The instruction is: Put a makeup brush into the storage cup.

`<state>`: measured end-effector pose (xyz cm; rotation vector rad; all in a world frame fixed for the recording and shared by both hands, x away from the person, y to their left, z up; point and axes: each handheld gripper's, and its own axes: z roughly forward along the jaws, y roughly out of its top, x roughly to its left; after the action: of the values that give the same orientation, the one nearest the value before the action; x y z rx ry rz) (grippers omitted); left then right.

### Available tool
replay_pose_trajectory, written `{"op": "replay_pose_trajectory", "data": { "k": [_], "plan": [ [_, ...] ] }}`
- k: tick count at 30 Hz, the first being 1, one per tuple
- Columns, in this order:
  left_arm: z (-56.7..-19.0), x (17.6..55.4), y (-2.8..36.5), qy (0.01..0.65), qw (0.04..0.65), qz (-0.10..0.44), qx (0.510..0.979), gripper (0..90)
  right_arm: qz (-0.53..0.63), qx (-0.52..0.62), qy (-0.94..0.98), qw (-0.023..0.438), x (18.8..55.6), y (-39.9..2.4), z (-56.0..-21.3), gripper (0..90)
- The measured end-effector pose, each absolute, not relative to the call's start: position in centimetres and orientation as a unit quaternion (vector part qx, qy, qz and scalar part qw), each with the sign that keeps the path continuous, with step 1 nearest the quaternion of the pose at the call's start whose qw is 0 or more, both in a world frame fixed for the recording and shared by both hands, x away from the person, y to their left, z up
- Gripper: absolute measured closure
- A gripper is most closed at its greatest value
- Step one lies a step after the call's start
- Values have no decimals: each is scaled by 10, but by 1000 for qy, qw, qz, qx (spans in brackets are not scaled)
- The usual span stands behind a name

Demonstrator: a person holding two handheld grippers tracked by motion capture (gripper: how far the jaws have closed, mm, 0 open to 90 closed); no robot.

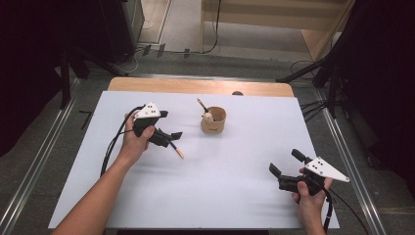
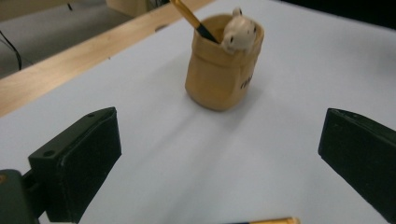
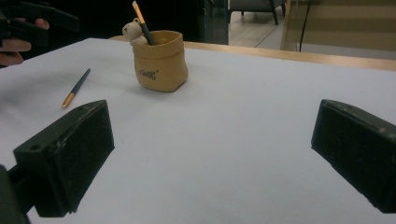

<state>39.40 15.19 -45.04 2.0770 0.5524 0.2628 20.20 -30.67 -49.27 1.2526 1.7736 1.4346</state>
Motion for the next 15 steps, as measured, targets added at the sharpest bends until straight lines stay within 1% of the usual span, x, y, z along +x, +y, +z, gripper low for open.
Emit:
{"op": "replay_pose_trajectory", "data": {
  "k": [5, 9, 12, 15],
  "plan": [
    [-452, 399, 144, 206, 413, 92, 882, 0, 531, 464, 657, 266, 203, -307, -493, 0],
    [-454, 405, 141, 202, 373, 69, 903, 0, 530, 464, 659, 264, 203, -306, -493, 0],
    [-455, 410, 140, 200, 344, 58, 915, 4, 529, 464, 659, 264, 203, -306, -494, 0],
    [-455, 412, 137, 185, 308, 55, 931, 4, 529, 463, 660, 264, 203, -306, -494, 0]
  ]
}}
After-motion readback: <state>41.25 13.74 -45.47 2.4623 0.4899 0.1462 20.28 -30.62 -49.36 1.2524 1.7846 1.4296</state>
